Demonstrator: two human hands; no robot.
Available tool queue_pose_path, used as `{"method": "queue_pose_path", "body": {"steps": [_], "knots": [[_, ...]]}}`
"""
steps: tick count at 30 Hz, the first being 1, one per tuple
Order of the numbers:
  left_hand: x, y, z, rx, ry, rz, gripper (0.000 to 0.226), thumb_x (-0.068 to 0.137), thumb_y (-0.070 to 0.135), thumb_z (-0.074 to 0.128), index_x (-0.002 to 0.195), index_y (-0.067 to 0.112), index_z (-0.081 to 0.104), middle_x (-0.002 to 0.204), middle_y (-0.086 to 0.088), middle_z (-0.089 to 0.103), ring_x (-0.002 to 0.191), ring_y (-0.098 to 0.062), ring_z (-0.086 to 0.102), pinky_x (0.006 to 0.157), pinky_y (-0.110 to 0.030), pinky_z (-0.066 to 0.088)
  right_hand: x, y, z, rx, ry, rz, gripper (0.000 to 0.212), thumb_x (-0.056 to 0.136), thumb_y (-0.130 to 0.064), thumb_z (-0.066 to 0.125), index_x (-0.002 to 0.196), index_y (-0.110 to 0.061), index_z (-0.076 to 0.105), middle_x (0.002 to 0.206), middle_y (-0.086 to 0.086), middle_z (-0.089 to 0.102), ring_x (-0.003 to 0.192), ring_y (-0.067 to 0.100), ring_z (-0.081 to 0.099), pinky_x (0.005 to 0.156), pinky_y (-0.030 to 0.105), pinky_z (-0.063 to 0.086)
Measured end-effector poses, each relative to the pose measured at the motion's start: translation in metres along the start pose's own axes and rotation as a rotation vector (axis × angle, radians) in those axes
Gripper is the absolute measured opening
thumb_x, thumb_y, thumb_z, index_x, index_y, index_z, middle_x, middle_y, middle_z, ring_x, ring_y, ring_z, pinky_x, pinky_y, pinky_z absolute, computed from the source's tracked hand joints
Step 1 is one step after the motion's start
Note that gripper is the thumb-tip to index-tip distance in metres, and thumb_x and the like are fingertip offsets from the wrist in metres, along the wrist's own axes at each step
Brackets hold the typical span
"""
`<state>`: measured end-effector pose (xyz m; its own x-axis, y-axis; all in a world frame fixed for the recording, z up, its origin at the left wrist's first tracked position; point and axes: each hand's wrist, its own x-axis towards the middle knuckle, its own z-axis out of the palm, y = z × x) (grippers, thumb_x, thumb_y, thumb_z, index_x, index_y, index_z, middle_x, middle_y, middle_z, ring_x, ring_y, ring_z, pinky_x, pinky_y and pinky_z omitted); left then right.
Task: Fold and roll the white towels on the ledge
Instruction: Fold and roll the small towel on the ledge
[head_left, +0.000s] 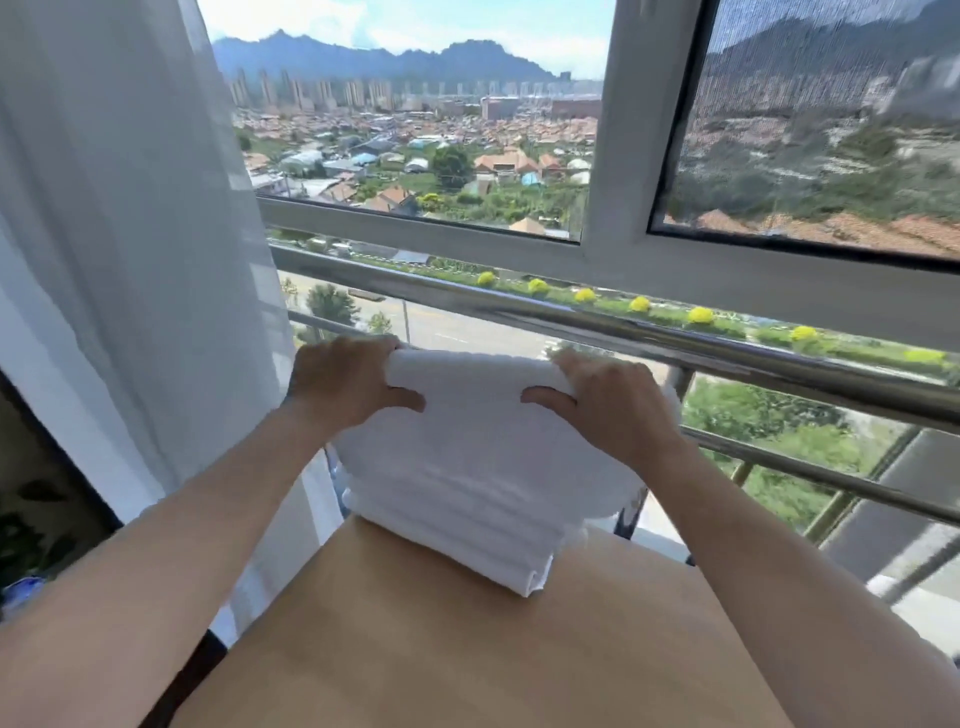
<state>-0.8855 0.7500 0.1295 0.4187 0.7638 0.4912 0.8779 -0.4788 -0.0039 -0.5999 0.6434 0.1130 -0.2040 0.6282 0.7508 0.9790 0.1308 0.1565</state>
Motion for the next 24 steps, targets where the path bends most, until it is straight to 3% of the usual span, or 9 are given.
{"method": "queue_pose_path", "body": {"steps": [5, 7, 10, 12, 14, 18, 21, 24], "knots": [[0.09, -0.034, 0.041, 0.002, -0.121, 0.141, 0.068, 0.06, 0.083, 0.069, 0.108, 0.035, 0.061, 0.099, -0.002, 0.073, 0.1, -0.027, 0.068, 0.08, -0.037, 0.044, 0.039, 0.01, 0.046, -0.025, -0.135, 0.089, 0.061, 0.086, -0.074, 0.039, 0.085, -0.015, 0.054, 0.067, 0.005, 0.064, 0.062, 0.033, 0.065, 0.05, 0.033, 0.042], [0.123, -0.04, 0.051, -0.004, -0.034, 0.243, 0.067, 0.064, 0.078, 0.071, 0.109, 0.03, 0.063, 0.097, -0.004, 0.073, 0.096, -0.029, 0.069, 0.077, -0.038, 0.044, 0.055, 0.015, 0.058, -0.141, -0.122, 0.139, 0.066, 0.085, -0.076, 0.035, 0.093, -0.015, 0.059, 0.076, 0.005, 0.066, 0.069, 0.03, 0.067, 0.052, 0.033, 0.044], [0.15, -0.047, 0.062, -0.052, 0.232, 0.433, 0.061, 0.061, 0.065, 0.081, 0.098, 0.02, 0.066, 0.088, -0.005, 0.072, 0.083, -0.03, 0.07, 0.073, -0.038, 0.048, 0.063, 0.018, 0.071, -0.353, 0.007, 0.166, 0.064, 0.087, -0.072, 0.041, 0.093, -0.014, 0.065, 0.07, 0.006, 0.062, 0.062, 0.03, 0.063, 0.049, 0.029, 0.039], [0.143, -0.057, 0.074, -0.1, 0.273, 0.514, 0.058, 0.058, 0.059, 0.085, 0.095, 0.019, 0.066, 0.086, -0.004, 0.072, 0.08, -0.03, 0.07, 0.071, -0.038, 0.051, 0.051, 0.01, 0.081, -0.346, 0.102, 0.166, 0.058, 0.088, -0.067, 0.049, 0.09, -0.014, 0.07, 0.07, 0.006, 0.064, 0.063, 0.03, 0.063, 0.052, 0.031, 0.043], [0.115, -0.072, 0.1, -0.164, 0.203, 0.582, 0.059, 0.054, 0.055, 0.091, 0.095, 0.018, 0.069, 0.083, -0.003, 0.072, 0.075, -0.029, 0.07, 0.068, -0.038, 0.053, 0.024, -0.012, 0.096, -0.231, 0.071, 0.127, 0.054, 0.088, -0.064, 0.056, 0.09, -0.011, 0.071, 0.069, 0.005, 0.063, 0.062, 0.029, 0.062, 0.056, 0.034, 0.049], [0.06, -0.094, 0.143, -0.206, -0.001, 0.62, 0.061, 0.047, 0.058, 0.094, 0.086, 0.017, 0.073, 0.077, 0.0, 0.07, 0.069, -0.028, 0.069, 0.061, -0.035, 0.055, -0.036, -0.065, 0.123, -0.128, -0.089, 0.19, 0.052, 0.088, -0.062, 0.059, 0.09, -0.012, 0.072, 0.071, 0.003, 0.062, 0.065, 0.027, 0.062, 0.062, 0.035, 0.047], [0.057, -0.093, 0.147, -0.274, 0.003, 0.583, 0.059, 0.046, 0.06, 0.094, 0.081, 0.019, 0.07, 0.073, 0.003, 0.066, 0.066, -0.027, 0.066, 0.059, -0.032, 0.051, -0.049, -0.076, 0.128, -0.137, -0.094, 0.312, 0.048, 0.086, -0.064, 0.061, 0.095, -0.017, 0.068, 0.076, 0.001, 0.06, 0.072, 0.025, 0.057, 0.069, 0.035, 0.04], [0.055, -0.093, 0.145, -0.346, -0.051, 0.53, 0.06, 0.05, 0.063, 0.091, 0.083, 0.018, 0.069, 0.079, 0.003, 0.065, 0.076, -0.027, 0.065, 0.063, -0.033, 0.048, -0.051, -0.081, 0.124, -0.127, -0.134, 0.342, 0.052, 0.088, -0.067, 0.056, 0.091, -0.017, 0.067, 0.077, 0.0, 0.058, 0.072, 0.027, 0.056, 0.068, 0.038, 0.041]]}}
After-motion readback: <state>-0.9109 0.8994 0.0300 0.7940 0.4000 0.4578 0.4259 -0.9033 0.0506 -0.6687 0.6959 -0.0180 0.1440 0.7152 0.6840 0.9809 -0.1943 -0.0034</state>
